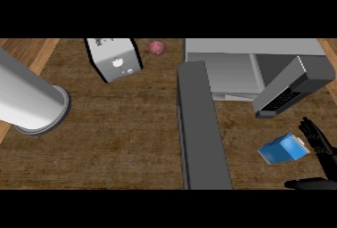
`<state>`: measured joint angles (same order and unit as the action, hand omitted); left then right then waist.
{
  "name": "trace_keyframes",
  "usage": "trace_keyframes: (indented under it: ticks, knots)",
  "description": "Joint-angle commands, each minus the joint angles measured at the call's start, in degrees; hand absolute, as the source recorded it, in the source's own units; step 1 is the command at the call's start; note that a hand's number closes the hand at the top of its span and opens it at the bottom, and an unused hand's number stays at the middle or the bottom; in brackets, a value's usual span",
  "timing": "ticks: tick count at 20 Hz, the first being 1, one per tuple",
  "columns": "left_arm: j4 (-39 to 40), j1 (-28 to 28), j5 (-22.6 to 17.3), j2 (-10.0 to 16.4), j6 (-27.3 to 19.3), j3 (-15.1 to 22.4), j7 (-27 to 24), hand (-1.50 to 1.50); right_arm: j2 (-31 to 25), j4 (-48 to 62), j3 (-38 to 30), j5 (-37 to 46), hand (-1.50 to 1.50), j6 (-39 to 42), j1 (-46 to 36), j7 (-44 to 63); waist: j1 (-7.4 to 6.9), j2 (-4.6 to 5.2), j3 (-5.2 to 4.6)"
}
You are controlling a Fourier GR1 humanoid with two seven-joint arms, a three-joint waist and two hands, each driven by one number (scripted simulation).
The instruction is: Pick up the milk, place it into the microwave and close the microwave
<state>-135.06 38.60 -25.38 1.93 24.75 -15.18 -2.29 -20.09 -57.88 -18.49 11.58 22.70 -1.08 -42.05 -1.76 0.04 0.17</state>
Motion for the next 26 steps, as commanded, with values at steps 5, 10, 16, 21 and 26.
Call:
trace_keyframes:
  ticks: [5,10,16,21,26]
  knots:
    - [-2.39,1.70,-5.76,-0.39,3.15,-2.06,-1.39,-1.50,-0.40,18.92,2.80,5.77,-1.50,-4.35,-6.22,-16.18,0.09,0.11,0.02]
    - [-3.64,1.60,-6.15,-0.68,2.80,-1.86,-0.79,-1.50,-0.51,27.00,3.30,5.60,-1.50,-4.66,-13.13,-16.61,-0.40,0.32,0.11]
    - [-2.33,1.87,-8.40,0.95,4.21,-3.62,-1.40,-1.50,-0.91,32.65,2.87,3.40,-1.50,-1.69,-14.78,-20.03,-0.70,0.49,0.21]
    - [-2.00,3.63,-6.15,-0.84,5.67,-2.00,-2.42,-1.50,0.88,35.42,4.63,3.36,1.50,-0.24,-15.76,-21.92,-0.75,0.37,0.18]
    - [-5.26,4.64,-9.60,0.63,4.74,-2.49,0.27,-1.50,0.82,36.28,5.94,3.66,1.50,-1.17,-17.76,-23.35,-0.65,0.38,0.21]
